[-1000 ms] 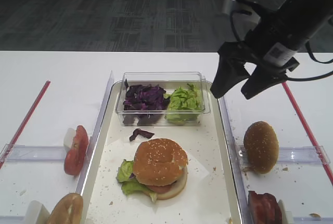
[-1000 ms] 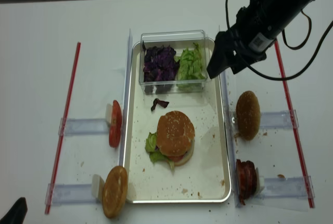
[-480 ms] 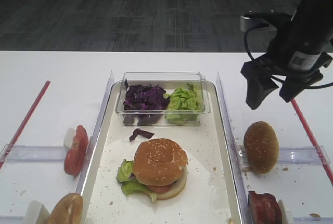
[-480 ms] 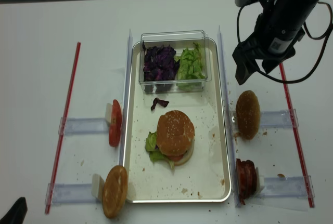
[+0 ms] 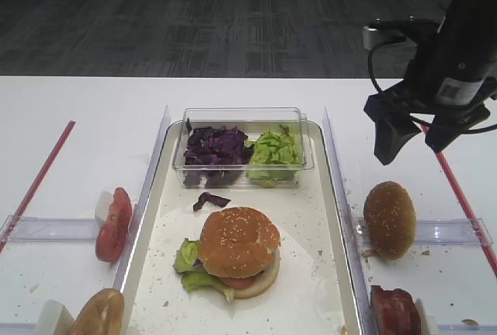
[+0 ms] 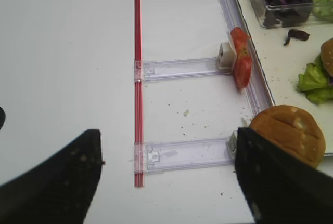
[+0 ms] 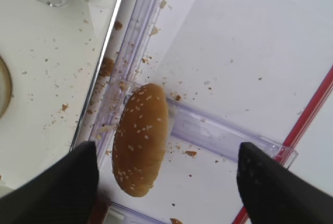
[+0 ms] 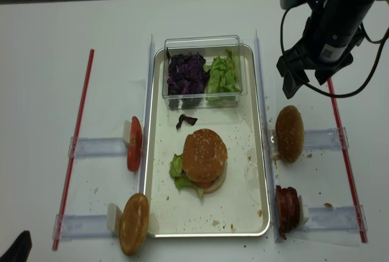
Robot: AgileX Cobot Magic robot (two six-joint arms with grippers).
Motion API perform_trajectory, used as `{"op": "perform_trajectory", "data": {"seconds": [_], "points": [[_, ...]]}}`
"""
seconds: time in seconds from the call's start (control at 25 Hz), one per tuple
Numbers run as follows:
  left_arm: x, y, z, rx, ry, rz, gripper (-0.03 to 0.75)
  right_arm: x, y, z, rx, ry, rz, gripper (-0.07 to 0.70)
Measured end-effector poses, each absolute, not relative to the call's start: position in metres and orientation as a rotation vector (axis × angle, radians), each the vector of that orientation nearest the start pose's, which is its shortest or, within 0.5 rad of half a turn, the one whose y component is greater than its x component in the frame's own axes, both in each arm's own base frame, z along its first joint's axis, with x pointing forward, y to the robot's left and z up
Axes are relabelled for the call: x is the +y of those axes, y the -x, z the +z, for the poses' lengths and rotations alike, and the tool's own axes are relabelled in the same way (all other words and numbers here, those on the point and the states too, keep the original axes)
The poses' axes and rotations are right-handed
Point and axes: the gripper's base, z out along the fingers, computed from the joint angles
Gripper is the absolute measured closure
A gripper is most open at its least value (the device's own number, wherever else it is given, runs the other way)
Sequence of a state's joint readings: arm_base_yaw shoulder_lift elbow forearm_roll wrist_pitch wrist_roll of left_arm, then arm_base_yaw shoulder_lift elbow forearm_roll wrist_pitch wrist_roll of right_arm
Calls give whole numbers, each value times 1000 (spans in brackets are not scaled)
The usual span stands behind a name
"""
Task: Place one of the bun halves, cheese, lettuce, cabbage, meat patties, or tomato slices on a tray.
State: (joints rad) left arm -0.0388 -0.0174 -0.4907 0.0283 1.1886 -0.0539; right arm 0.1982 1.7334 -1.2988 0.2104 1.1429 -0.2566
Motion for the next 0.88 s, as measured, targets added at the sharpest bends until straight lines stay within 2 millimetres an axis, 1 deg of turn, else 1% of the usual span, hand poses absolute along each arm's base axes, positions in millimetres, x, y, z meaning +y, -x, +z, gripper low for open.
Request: {"op": "perform_trajectory", "data": {"seconds": [0.12, 0.32, 0.44, 0.6, 0.88], "points": [[3, 12, 265, 2164, 20, -19, 223, 83, -324, 242, 3000, 565, 293, 59], [3, 12, 265, 2164, 20, -19, 223, 80, -326, 241, 3007, 495, 246, 59], [3, 12, 265, 2164, 20, -19, 223, 74, -328, 241, 3005, 429, 234, 59], [3, 12, 265, 2164, 20, -19, 223, 56, -332, 241, 3008, 335, 224, 59], [3, 12, 265, 2164, 20, -19, 223, 19, -337, 241, 3013, 170, 210, 59]]}}
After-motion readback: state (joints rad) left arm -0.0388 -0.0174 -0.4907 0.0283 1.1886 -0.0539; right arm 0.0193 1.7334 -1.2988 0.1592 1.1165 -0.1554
